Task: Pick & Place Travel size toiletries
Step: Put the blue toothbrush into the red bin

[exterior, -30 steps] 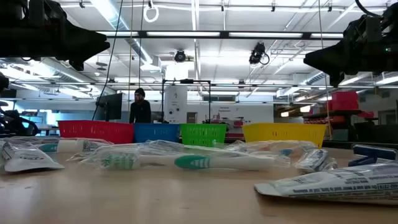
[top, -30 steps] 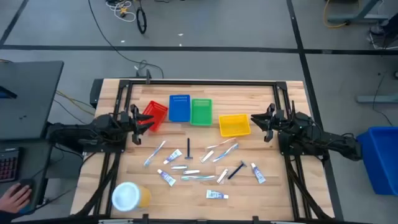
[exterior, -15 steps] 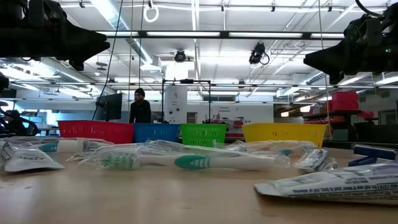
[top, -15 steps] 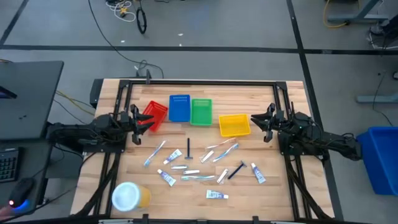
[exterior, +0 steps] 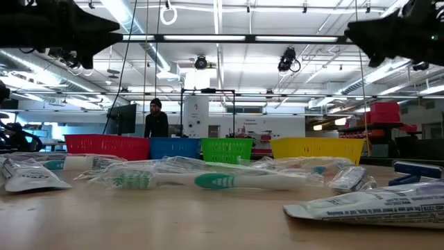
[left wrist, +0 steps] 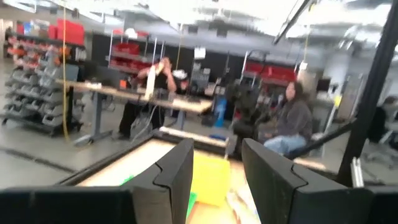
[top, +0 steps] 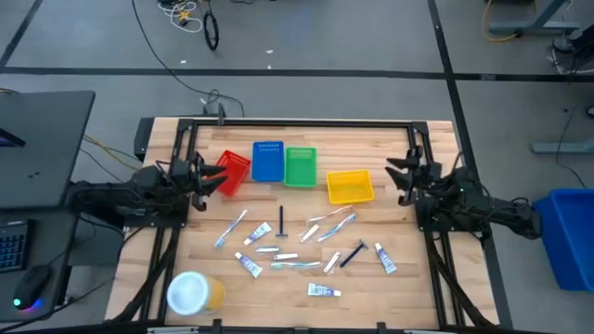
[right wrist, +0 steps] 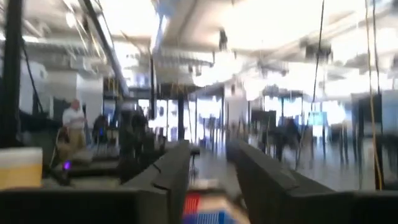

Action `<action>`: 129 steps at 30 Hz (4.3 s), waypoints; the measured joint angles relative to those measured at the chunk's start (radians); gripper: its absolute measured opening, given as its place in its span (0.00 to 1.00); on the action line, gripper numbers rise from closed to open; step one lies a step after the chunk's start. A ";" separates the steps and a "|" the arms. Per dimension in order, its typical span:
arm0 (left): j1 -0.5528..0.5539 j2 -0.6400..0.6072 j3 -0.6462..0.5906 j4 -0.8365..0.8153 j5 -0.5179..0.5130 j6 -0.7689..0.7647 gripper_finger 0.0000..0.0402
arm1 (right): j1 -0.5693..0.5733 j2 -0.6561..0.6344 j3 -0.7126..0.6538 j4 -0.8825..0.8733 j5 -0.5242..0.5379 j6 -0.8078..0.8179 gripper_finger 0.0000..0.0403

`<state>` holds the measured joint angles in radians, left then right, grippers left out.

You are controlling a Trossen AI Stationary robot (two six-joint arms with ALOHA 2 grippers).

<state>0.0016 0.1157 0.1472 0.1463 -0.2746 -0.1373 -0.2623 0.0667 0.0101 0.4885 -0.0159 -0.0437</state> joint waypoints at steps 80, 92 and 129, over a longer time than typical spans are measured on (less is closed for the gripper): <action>-0.209 1.410 0.839 -1.049 -0.013 -0.613 0.09 | 0.059 1.116 0.438 0.099 -0.020 -0.223 0.54; -0.011 1.253 1.025 -1.346 -0.284 -0.397 0.09 | 0.059 1.116 0.438 0.094 -0.020 -0.222 0.49; 0.455 0.965 0.309 -0.597 -0.077 -0.146 0.29 | 0.059 1.116 0.437 0.098 -0.021 -0.129 0.53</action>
<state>0.4564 1.0805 0.4558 -0.4505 -0.3514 -0.2832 -0.2035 1.1831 0.4473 0.5865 -0.0372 -0.1722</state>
